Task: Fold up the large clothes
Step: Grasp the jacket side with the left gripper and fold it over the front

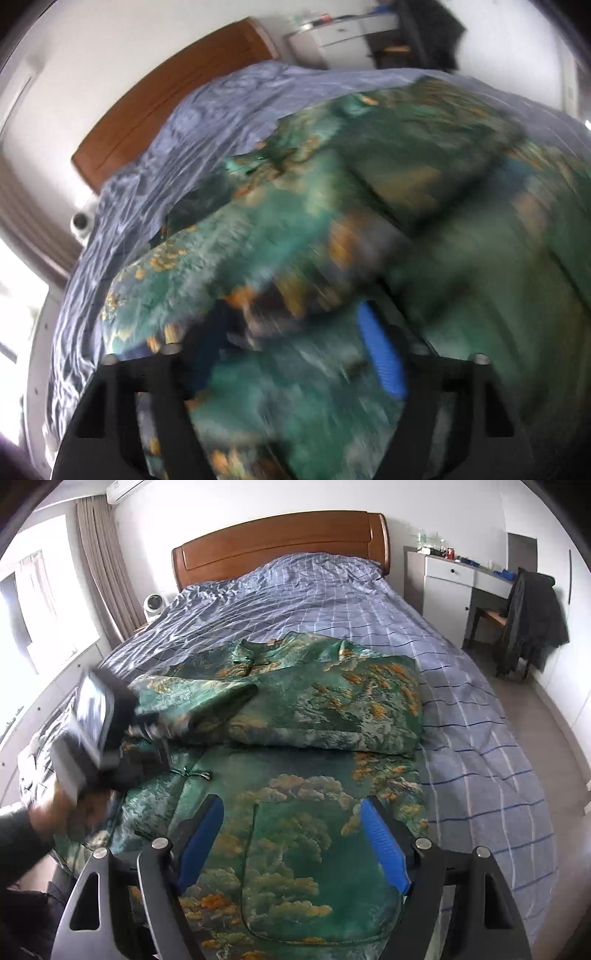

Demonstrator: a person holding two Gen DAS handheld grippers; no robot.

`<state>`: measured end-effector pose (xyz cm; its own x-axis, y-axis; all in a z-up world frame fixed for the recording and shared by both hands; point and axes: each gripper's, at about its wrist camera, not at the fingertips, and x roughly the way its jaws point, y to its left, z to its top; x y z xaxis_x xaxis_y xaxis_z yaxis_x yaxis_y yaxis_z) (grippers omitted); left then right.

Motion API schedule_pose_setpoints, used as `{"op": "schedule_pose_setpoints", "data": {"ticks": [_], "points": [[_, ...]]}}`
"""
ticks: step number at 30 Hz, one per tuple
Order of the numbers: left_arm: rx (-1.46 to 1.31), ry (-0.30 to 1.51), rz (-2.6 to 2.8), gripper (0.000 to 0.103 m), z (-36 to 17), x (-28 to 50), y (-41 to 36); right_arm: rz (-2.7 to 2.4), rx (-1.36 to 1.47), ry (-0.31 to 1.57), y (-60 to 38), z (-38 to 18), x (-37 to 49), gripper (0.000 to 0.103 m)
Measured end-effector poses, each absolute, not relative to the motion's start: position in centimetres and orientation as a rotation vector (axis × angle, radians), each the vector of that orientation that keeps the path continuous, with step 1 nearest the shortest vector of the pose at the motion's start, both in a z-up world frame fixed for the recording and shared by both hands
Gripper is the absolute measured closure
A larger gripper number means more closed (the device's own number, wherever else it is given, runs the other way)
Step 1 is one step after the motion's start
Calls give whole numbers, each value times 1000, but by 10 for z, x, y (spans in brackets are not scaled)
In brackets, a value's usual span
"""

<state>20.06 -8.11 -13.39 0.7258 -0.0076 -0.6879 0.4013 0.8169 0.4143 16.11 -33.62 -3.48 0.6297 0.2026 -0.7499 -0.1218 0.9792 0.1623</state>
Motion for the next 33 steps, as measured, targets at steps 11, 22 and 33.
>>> {"op": "schedule_pose_setpoints", "data": {"ticks": [11,22,33], "points": [[257,769,-136,12,-92,164,16,502,512,1011,-297,-72,307,24],[63,826,-29,12,-109,154,82,482,517,1186,-245,-124,379,91],[44,844,-34,12,-108,163,85,413,199,1030,-227,-79,435,86]]}}
